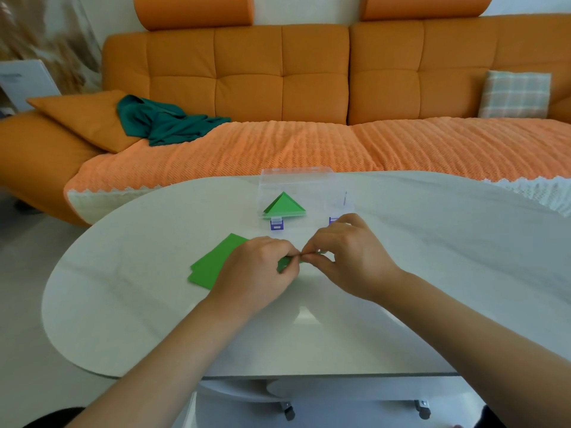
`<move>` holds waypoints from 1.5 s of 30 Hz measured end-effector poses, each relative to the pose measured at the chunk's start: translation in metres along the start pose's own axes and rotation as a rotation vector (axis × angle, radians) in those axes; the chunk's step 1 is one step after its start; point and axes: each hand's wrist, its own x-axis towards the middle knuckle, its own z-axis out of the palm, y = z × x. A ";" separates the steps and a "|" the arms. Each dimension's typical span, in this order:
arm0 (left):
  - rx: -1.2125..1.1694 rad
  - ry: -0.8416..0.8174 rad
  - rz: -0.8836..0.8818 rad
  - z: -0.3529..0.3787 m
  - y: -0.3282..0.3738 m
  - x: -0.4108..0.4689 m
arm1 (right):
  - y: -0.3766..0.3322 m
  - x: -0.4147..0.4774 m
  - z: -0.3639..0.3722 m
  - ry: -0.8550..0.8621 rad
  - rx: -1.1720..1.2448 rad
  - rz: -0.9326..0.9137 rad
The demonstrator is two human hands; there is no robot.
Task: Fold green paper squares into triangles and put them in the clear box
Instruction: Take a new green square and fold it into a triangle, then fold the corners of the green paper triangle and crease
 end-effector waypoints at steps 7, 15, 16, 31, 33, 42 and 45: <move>0.012 -0.045 -0.071 -0.019 -0.019 -0.003 | 0.011 0.002 -0.010 0.022 -0.040 0.020; 0.100 -0.085 -0.228 -0.052 -0.052 -0.009 | 0.018 0.001 -0.014 -0.003 0.096 0.180; 0.084 -0.054 -0.238 -0.052 -0.051 -0.009 | 0.017 0.002 -0.015 -0.022 0.144 0.208; -0.449 -0.047 -0.582 -0.040 -0.026 0.005 | -0.005 0.014 -0.028 -0.292 0.687 0.423; -0.576 -0.044 -0.649 -0.042 -0.022 0.009 | -0.004 0.014 -0.027 -0.288 0.748 0.434; -0.636 -0.263 -0.697 -0.023 0.002 0.006 | -0.008 0.014 -0.016 -0.107 0.658 0.425; -0.754 -0.181 -0.856 -0.021 -0.002 0.007 | -0.009 0.009 -0.019 -0.085 0.444 0.259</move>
